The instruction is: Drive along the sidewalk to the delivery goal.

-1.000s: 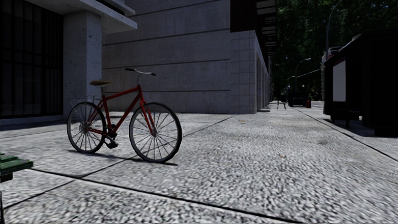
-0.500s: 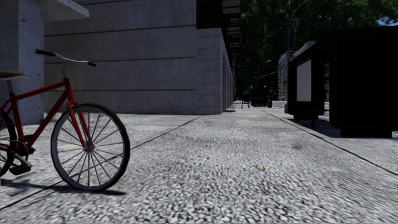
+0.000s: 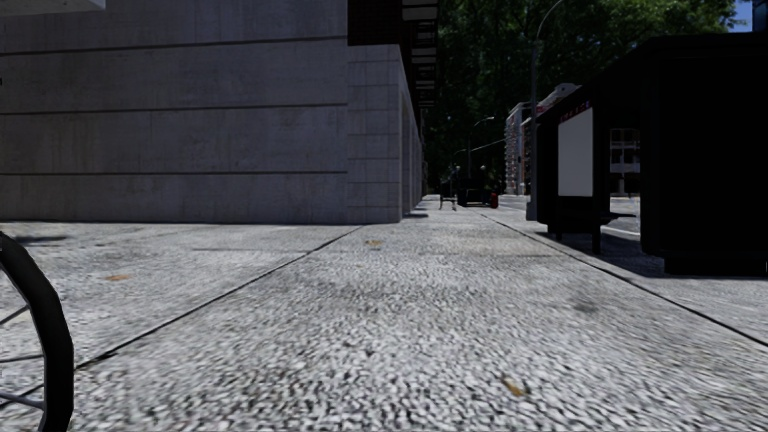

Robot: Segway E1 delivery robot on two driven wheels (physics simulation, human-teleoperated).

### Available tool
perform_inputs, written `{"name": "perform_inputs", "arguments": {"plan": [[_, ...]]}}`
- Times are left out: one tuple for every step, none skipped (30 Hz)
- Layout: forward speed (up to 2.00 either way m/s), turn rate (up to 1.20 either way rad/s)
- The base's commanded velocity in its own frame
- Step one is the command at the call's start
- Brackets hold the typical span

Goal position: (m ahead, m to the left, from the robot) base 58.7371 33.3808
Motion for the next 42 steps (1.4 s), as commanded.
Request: {"name": "perform_inputs", "arguments": {"plan": [[1.85,-0.34],[1.89,-0.45],[1.89,-0.45],[1.89,-0.49],[1.89,-0.51],[1.89,-0.51],[1.89,-0.51],[1.89,-0.52],[1.90,-0.52],[1.90,-0.52],[1.90,-0.52],[1.90,-0.52],[1.90,-0.52],[1.90,-0.52],[1.91,-0.52],[1.92,-0.52],[1.94,-0.49],[1.94,-0.49],[2.00,-0.39],[2.00,-0.21],[2.00,-0.12],[2.00,-0.12],[2.00,-0.08],[2.00,0.00],[2.00,0.00],[2.00,0.00],[2.00,0.00],[2.00,0.00],[2.00,0.00],[1.93,0.00],[1.84,0.00],[1.80,0.00],[1.80,0.00],[1.79,0.00],[1.79,0.00],[1.83,0.00],[1.83,0.00],[1.90,0.00],[1.94,0.00],[1.94,0.00],[1.95,0.00],[1.95,0.00]]}}
